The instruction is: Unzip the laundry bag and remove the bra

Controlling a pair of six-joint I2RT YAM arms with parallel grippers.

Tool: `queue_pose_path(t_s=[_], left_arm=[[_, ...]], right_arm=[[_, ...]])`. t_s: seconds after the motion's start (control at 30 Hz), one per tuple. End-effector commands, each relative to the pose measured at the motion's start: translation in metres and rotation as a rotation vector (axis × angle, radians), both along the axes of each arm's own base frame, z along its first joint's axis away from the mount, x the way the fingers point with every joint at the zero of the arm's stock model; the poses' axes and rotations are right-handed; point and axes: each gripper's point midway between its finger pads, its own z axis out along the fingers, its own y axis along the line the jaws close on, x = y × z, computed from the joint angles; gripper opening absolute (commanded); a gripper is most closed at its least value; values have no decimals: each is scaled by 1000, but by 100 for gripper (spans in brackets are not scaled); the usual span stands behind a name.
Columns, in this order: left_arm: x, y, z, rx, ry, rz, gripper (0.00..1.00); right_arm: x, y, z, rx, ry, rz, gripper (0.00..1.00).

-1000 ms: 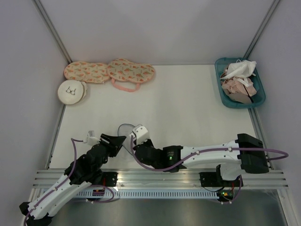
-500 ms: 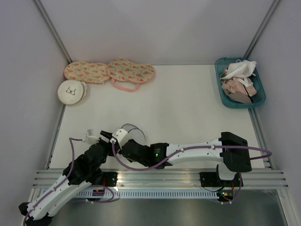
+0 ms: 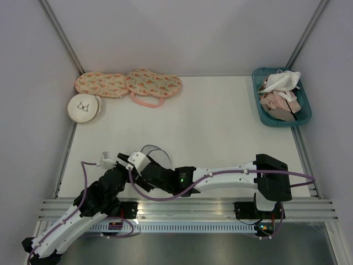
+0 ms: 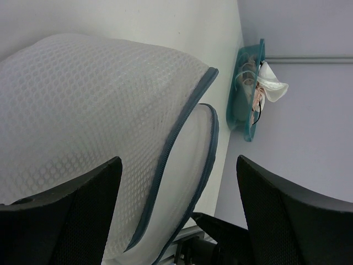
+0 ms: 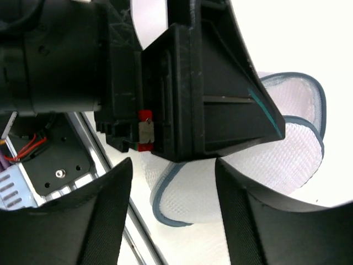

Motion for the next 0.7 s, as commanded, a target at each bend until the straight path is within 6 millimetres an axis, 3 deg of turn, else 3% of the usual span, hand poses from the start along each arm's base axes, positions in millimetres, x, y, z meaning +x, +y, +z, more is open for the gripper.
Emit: queue_pose_path(t_s=[0.0, 0.07, 0.23, 0.37, 0.47, 0.5, 0.67], left_arm=[[1, 3, 23, -38, -80, 5, 87], [1, 3, 22, -36, -77, 3, 87], [1, 3, 22, -35, -79, 4, 86], [1, 3, 22, -28, -80, 1, 86], [0, 3, 21, -22, -80, -6, 85], [0, 2, 22, -22, -83, -8, 85], [-4, -3, 27, 10, -117, -66, 84]], right_arm=[[-8, 7, 24, 99, 0, 66, 68], [-20, 8, 43, 180, 29, 121, 71], [-54, -2, 66, 258, 143, 261, 71], [-76, -27, 86, 326, 228, 317, 71], [-65, -54, 91, 355, 227, 194, 71], [-48, -68, 85, 329, 194, 81, 72], [-5, -136, 56, 209, 142, -293, 73]])
